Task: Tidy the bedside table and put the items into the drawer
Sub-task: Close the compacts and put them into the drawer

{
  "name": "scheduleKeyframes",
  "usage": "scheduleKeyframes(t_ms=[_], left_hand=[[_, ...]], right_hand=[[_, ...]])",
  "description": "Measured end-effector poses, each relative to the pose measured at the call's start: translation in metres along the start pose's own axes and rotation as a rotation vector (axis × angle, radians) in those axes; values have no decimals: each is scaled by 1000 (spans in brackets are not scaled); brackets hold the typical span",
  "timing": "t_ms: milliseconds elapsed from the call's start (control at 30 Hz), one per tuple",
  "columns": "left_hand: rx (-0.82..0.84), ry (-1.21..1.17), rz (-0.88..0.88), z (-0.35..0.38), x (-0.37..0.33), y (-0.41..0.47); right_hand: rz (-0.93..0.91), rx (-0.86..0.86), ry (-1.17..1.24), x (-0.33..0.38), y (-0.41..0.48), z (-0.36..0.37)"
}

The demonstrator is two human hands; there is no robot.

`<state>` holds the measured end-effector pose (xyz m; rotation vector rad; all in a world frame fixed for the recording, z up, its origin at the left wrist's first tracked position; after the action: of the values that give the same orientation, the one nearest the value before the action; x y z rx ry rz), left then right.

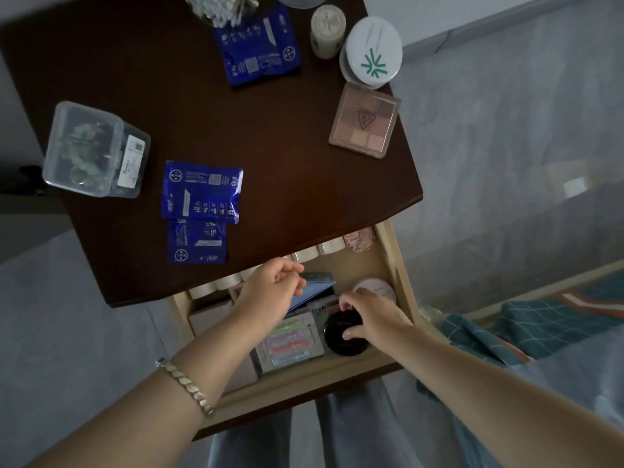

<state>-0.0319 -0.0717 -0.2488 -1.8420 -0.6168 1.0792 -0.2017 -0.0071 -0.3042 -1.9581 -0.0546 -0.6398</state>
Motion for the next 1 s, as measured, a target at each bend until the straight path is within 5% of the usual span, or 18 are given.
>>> scheduleKeyframes(t_ms=[100,333,667,767,867,933,1000], left_hand=[[7,10,-3,0,1,0],[-7,31,-36,2,5,5],[-7,1,-14,7,-19,1],[-27,-18,2,-2,-39,1],[-54,-52,19,-13,-60,4],[-70,-53,51,-22,-77,5],[-82,-46,95,-28,-90,6]], right_hand=[[54,-34,3,-11,-6,-25],[-64,26,-548,-17,14,-32],[-8,102,-621,-14,8,-31],[-169,-185,-331,18,-12,-77],[-313,-694,-127,51,-16,-135],[-272,-892,-90,67,-7,-182],[-123,-909,-131,75,12,-225]])
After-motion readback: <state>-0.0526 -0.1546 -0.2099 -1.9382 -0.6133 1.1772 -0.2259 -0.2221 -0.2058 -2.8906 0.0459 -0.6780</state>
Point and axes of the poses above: each hand's wrist, its own y-axis towards the middle knuckle, its own z-axis out of the palm, x = y × z, the point moved 1 cm from there along y, towards the middle knuckle, and after that the axes turned 4 degrees about -z, right-handed, at the moved point
